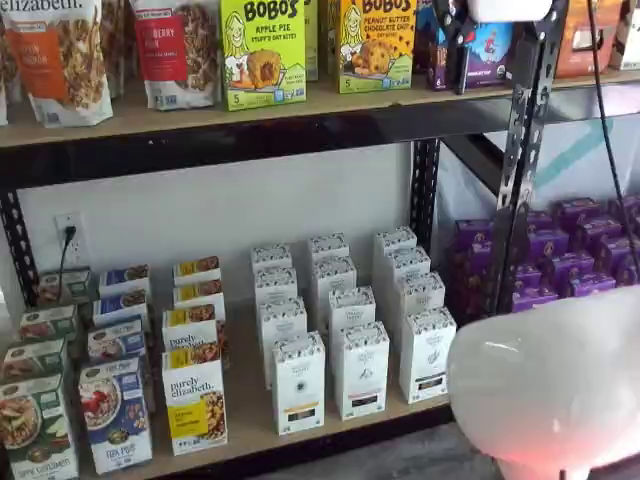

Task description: Pick up the white box with a green strip in the middle, on the bottom shelf, the sixth box from the left

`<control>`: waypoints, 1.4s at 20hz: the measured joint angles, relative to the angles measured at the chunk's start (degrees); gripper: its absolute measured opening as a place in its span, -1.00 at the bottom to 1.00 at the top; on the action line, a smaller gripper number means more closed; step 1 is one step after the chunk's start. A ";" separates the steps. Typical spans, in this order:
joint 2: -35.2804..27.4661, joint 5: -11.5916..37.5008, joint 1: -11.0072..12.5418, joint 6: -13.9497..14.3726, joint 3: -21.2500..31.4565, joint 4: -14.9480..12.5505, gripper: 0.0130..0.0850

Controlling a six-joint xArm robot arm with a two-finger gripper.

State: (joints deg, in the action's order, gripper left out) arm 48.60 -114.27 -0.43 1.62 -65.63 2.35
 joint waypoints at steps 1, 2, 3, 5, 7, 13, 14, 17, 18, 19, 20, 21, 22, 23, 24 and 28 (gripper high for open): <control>-0.30 -0.53 -0.67 0.32 -0.26 -0.74 1.00; -1.36 -2.23 -3.24 1.46 -1.16 -3.39 1.00; -1.72 -2.86 -4.23 2.01 -1.40 -4.54 1.00; -1.62 -2.75 -4.47 2.21 -1.23 -4.95 1.00; -1.36 -2.05 -4.24 2.14 -0.77 -4.81 1.00; -0.18 2.36 -2.59 0.95 2.09 -4.43 1.00; -0.21 2.92 -2.46 0.69 2.64 -4.79 1.00; -0.04 5.10 -1.91 -0.11 4.73 -5.93 1.00; 0.05 6.00 -1.56 -0.48 5.65 -6.22 1.00; 0.13 6.93 -1.24 -0.83 6.66 -6.59 1.00; 0.27 7.96 -0.67 -1.31 7.71 -6.67 1.00; 0.51 9.20 0.15 -1.94 8.92 -6.46 1.00; 0.78 10.50 0.96 -2.56 10.15 -6.21 1.00; 1.11 11.94 1.68 -3.16 11.57 -6.14 1.00; 1.47 13.59 2.71 -3.97 13.17 -5.77 1.00; 2.39 19.68 6.11 -6.83 19.57 -4.41 1.00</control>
State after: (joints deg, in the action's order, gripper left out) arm 50.99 -94.60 5.68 -5.21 -46.06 -2.06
